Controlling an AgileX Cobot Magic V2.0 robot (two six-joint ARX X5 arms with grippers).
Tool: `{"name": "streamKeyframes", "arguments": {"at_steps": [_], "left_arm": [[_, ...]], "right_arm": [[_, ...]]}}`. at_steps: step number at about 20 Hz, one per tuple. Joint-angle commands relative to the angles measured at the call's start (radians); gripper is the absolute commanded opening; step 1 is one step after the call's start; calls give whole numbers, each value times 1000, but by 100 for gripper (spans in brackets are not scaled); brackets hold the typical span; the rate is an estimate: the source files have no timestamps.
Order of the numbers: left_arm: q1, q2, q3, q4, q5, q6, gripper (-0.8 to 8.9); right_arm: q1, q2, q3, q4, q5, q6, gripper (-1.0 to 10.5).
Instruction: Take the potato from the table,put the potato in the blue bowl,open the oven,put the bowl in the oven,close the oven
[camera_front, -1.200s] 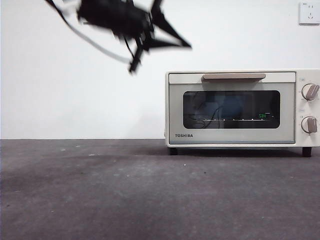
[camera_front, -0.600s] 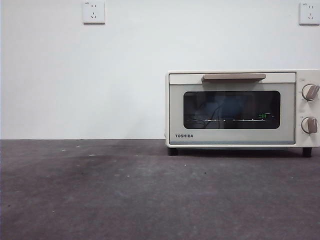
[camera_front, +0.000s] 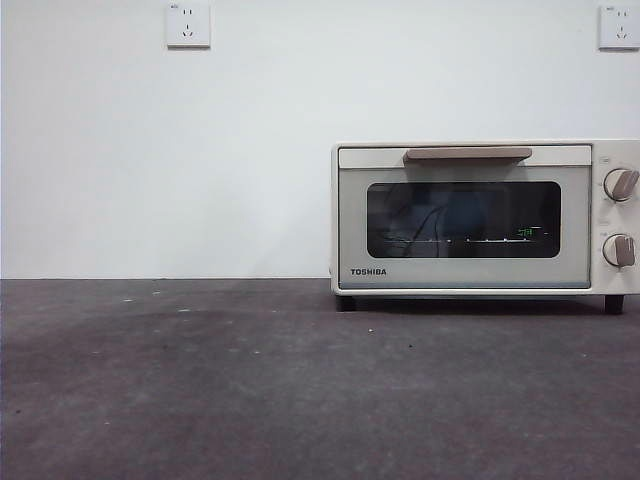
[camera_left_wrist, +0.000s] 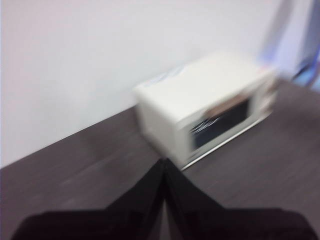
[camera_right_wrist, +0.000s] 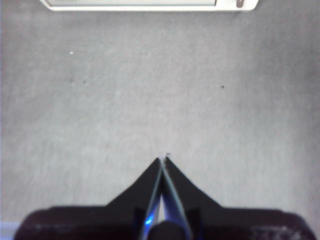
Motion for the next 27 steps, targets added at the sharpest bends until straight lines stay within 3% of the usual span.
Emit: {"name": "streamKeyframes", "arguments": {"at_steps": [1,3,4,6,8,13,15,27], "left_arm": [[164,-58,-179,117,97,180,-4],[318,-165,-419,332,283,125,-4],[377,-218,-546,449,299,81,-4],[463,-322,-788,678,192,23,-4],[496,-420,-963,793,159,23,-4],[500,-625,-1198,825,129,5,-4],[500,-685,-1260,825,127,-54,-4],[522,-750,-1393,827,126,-173,-4]], "right_arm": [[0,61,-3,51,1,-7,2],[0,115,-3,117,2,-7,2],[0,140,-3,161,2,-7,2],[0,191,-3,272,1,-7,2],[0,229,-3,380,1,-7,2],[0,267,-3,608,2,-7,2],[0,267,-3,670,3,-7,2],[0,267,-3,698,9,-7,2]]}}
